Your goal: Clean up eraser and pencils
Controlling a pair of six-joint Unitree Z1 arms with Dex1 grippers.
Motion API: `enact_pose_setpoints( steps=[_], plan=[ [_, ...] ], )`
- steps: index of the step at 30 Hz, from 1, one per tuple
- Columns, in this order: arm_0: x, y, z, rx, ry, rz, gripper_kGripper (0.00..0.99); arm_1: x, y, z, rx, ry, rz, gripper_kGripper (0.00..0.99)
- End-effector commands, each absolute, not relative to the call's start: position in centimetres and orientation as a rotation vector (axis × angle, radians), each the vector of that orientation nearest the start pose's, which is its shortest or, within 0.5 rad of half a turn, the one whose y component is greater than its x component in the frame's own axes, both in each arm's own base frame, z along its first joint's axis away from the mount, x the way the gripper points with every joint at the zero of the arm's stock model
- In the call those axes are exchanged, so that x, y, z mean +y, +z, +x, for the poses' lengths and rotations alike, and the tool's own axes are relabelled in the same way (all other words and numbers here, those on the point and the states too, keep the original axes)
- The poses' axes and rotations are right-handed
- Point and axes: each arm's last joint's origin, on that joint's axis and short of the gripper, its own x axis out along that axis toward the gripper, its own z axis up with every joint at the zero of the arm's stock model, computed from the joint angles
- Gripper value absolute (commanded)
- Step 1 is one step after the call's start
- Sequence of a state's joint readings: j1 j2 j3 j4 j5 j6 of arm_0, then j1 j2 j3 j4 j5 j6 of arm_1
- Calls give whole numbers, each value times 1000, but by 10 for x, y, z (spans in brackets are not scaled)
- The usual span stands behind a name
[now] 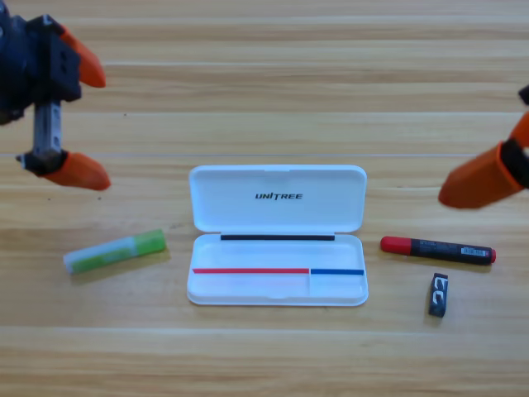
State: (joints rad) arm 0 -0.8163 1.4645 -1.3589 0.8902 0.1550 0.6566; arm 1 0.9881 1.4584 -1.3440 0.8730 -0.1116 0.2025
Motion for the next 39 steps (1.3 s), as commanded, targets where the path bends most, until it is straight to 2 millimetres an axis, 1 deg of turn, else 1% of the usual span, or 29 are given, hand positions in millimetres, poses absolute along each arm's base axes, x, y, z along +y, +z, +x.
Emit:
enact_pose_setpoints(
  steps=[1,4,9,11,15,17,19,22,25,29,32,37,39],
  plan=[
    [-175,380,207,789,-802,1096,986,218,320,175,1250,595,-361,973],
    [-171,382,215,821,-780,1095,986,225,296,190,1366,463,-259,979],
    [-167,377,240,940,-744,1090,985,225,259,215,1458,179,-130,989],
    [-167,366,253,1005,-738,1091,983,226,246,223,1477,137,-105,988],
    [-165,337,273,1119,-759,1080,974,223,223,241,1463,77,-54,986],
    [-166,327,279,1152,-774,1083,973,221,211,245,1477,43,-6,985],
    [-167,317,284,1166,-789,1093,973,220,200,249,1498,33,39,963],
    [-168,306,286,1167,-808,1105,973,223,191,252,1512,14,83,923],
    [-169,297,285,1167,-845,1099,973,225,186,253,1529,-7,114,922],
    [-168,287,281,1161,-887,1088,971,229,177,257,1530,-24,130,851],
    [-168,281,279,1158,-910,1080,969,230,170,258,1533,-36,131,815],
    [-168,278,277,1151,-932,1071,962,230,162,259,1545,-59,127,807],
    [-168,276,276,1150,-938,1068,960,231,160,260,1540,-65,126,686]
  ],
)
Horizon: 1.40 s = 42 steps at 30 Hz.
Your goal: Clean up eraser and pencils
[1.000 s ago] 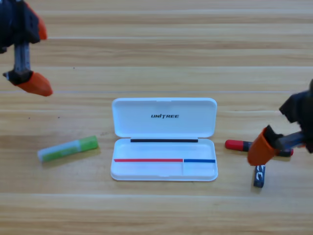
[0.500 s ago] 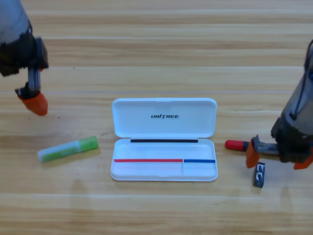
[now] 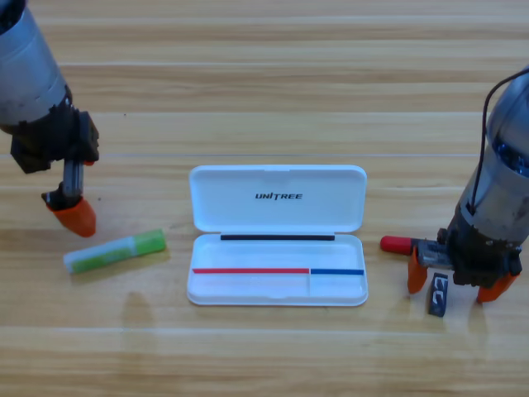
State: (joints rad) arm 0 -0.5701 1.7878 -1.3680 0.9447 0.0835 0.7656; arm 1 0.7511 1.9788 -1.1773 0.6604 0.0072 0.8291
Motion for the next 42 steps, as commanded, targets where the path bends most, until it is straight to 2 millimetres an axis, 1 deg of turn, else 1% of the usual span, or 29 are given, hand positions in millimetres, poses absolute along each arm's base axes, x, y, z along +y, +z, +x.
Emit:
enact_pose_setpoints(
  steps=[1,2,4,11,14,17,18,20,23,25,27,29,32,35,37,40,42],
  plan=[
    [-168,275,276,1149,-942,1064,960,231,158,260,1541,-66,126,604],
    [-168,274,275,1149,-945,1062,960,231,158,261,1542,-66,124,517],
    [-168,271,274,1150,-952,1054,960,231,155,261,1547,-68,119,390],
    [-167,264,274,1159,-968,1034,960,231,152,261,1551,-81,102,0],
    [-166,260,275,1172,-976,1023,960,230,151,260,1565,-95,85,0],
    [-164,256,276,1187,-982,1015,962,230,156,261,1577,-92,60,0],
    [-164,253,276,1192,-985,1012,962,231,162,261,1582,-69,32,0],
    [-162,249,277,1195,-983,1008,962,237,180,261,1587,20,-55,0],
    [-160,239,278,1194,-986,998,962,248,215,260,1563,208,-255,0],
    [-160,231,281,1195,-984,995,962,254,234,255,1541,430,-445,0],
    [-159,221,283,1197,-980,993,962,259,249,246,1507,722,-703,0],
    [-159,212,285,1192,-974,994,962,263,261,235,1501,932,-853,0],
    [-162,199,289,1193,-968,998,962,267,267,222,1472,1148,-916,0],
    [-164,188,294,1204,-967,999,960,277,265,218,1407,1271,-1008,0],
    [-165,182,296,1207,-964,998,959,285,260,218,1388,1315,-1049,0],
    [-166,174,298,1211,-961,1000,956,299,253,222,1373,1335,-1073,0],
    [-167,171,300,1212,-956,1002,930,308,250,226,1357,1339,-1081,0]
  ],
)
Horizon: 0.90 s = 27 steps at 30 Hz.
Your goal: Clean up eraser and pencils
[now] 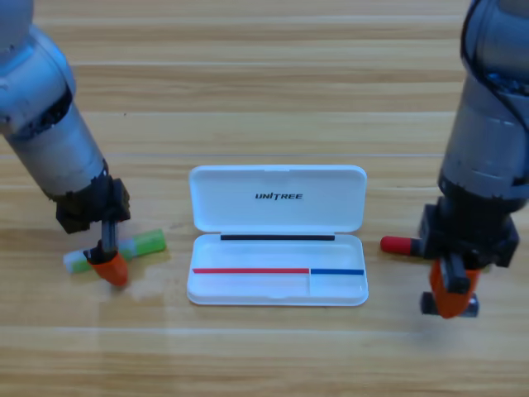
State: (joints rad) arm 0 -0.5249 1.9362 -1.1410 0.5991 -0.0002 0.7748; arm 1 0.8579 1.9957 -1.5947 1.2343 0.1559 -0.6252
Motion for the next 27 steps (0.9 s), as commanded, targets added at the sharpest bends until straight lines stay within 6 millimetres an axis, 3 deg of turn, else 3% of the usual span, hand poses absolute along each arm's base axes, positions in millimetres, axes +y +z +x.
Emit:
enact_pose_setpoints(
  steps=[1,7,10,12,18,27],
  plan=[
    [-167,170,301,1211,-953,1002,917,312,248,227,1350,1344,-1085,0],
    [-168,163,303,1228,-940,1002,831,336,231,239,1298,1332,-1124,0],
    [-168,164,303,1225,-938,1003,715,347,222,246,1283,1328,-1141,0],
    [-168,165,303,1218,-943,1010,572,354,217,251,1275,1325,-1150,0],
    [-167,174,304,1181,-942,1041,25,371,205,265,1247,1309,-1164,0],
    [-163,198,298,1156,-923,1067,0,382,194,275,1235,1282,-1189,0]
  ],
)
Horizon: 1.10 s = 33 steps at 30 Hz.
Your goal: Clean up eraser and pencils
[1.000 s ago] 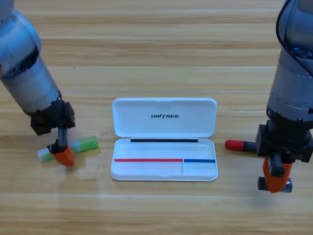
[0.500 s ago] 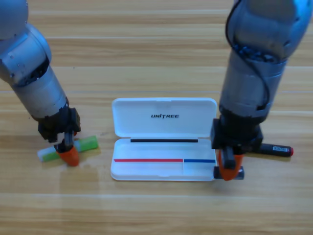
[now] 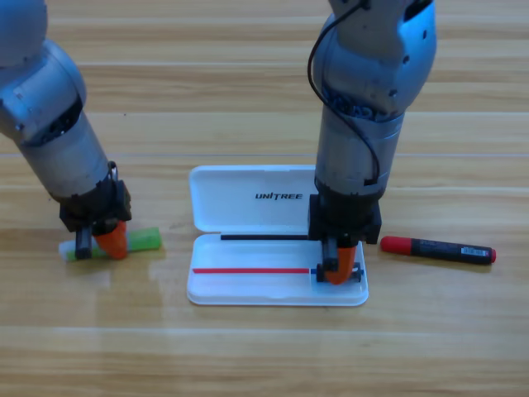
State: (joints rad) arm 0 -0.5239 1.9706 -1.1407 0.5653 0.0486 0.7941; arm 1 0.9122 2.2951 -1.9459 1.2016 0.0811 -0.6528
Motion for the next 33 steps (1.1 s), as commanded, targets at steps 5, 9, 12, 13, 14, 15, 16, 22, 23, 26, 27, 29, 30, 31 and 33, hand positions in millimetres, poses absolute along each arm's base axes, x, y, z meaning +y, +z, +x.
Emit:
enact_pose_setpoints(
  steps=[5,9,12,13,14,15,16,22,23,26,27,29,30,31,33],
  plan=[
    [-159,226,291,1130,-917,1070,0,382,192,276,1235,1270,-1199,0],
    [-156,250,285,1110,-906,1071,0,382,189,276,1243,1262,-1212,0],
    [-155,264,282,1097,-902,1072,0,381,187,276,1252,1263,-1212,288],
    [-154,268,281,1092,-902,1073,0,381,187,276,1252,1263,-1212,439],
    [-155,270,280,1089,-904,1075,0,381,187,276,1253,1263,-1212,525],
    [-155,273,278,1087,-904,1075,0,381,188,276,1252,1263,-1212,594],
    [-154,274,277,1087,-907,1075,0,381,188,276,1252,1262,-1211,650],
    [-154,285,271,1076,-907,1078,0,371,216,268,1207,1265,-1193,755],
    [-153,287,271,1075,-907,1078,0,365,229,264,1190,1269,-1183,765],
    [-155,296,268,1063,-908,1081,0,343,269,246,1132,1284,-1151,778],
    [-156,300,267,1059,-908,1080,0,333,282,239,1113,1287,-1147,779],
    [-160,311,264,1041,-911,1081,0,312,302,227,1085,1288,-1139,779],
    [-164,317,263,1032,-916,1082,0,302,310,223,1074,1287,-1138,779],
    [-168,324,262,1021,-919,1082,0,293,316,219,1064,1286,-1138,779],
    [-176,337,257,992,-936,1091,0,276,321,215,1063,1283,-1139,779]
  ],
)
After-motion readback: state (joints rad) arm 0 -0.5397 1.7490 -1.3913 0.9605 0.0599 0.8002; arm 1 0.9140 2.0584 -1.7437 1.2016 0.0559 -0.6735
